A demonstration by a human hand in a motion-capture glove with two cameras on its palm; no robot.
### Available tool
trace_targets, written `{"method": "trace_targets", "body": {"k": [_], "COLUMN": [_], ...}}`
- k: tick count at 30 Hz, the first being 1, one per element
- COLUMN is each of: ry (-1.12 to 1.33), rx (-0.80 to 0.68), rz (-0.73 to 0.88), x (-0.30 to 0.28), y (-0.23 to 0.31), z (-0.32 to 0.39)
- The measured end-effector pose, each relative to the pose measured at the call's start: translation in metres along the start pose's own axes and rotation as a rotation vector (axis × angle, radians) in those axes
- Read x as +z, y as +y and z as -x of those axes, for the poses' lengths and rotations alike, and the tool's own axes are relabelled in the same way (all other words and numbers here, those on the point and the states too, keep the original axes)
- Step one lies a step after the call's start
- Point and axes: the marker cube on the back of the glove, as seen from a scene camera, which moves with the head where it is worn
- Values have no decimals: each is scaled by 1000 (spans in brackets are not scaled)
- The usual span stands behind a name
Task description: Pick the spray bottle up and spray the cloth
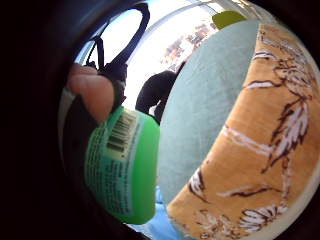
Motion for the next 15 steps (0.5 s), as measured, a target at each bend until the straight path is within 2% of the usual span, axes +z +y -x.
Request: {"method": "trace_targets", "body": {"k": [8,15], "ry": [-24,27], "rx": [22,-2], "rz": [4,32], "x": [54,64], "y": [-10,-11], "z": [-31,-34]}}
